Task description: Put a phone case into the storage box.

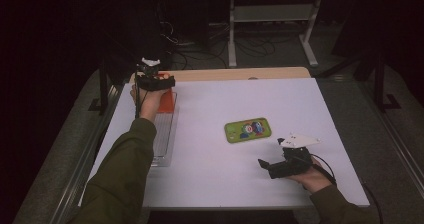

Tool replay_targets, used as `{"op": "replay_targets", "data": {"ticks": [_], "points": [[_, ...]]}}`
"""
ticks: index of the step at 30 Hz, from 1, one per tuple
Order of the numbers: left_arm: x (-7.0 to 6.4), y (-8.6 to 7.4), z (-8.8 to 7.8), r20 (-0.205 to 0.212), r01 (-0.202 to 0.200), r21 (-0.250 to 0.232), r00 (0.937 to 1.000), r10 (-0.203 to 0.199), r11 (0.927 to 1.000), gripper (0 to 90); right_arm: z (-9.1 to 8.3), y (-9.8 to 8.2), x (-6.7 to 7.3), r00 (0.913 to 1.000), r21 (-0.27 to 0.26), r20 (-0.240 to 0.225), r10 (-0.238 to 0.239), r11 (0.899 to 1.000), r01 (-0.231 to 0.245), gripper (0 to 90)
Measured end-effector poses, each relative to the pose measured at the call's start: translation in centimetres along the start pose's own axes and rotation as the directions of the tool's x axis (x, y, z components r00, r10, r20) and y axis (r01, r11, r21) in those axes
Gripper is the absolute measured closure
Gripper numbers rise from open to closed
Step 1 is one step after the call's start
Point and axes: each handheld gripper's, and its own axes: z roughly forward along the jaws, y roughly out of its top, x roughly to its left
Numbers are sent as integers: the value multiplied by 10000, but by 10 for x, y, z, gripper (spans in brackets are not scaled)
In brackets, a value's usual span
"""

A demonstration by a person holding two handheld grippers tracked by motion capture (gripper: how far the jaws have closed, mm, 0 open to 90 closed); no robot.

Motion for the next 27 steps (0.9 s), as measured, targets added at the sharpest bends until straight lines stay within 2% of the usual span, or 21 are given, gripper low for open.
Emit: {"op": "replay_targets", "data": {"ticks": [2,3,5,8,10,14,15,17,27], "points": [[0,0,0,63,150,70,9999,-150,9999,80,0,0,0,10000,3,0,14,10000,-14,1],[1,0,0,162,30,168,9999,-32,9999,68,0,0,0,10000,-1,2,15,10000,-15,1],[2,0,-1,303,86,254,9995,-94,9996,32,0,0,0,10000,-31,7,-33,10000,33,1],[2,1,-6,498,-66,268,9987,52,9996,16,0,0,0,10000,10,-4,30,10000,-30,1],[3,3,-9,742,88,333,9972,-113,9994,12,0,0,0,10000,4,7,22,10000,-22,1],[5,5,-18,1038,-88,536,9946,32,9985,0,0,0,0,10000,-20,62,-66,10000,66,1],[6,6,-21,1129,-240,536,9935,178,9983,0,-1,0,1,10000,-5,64,-52,10000,52,1],[7,6,-26,1270,-183,566,9918,110,9982,0,-1,0,1,10000,35,42,63,10000,-63,1],[6,11,-54,1843,-823,331,9800,749,9961,0,-1,2,3,10000,18,37,-7,10000,7,1]]}}
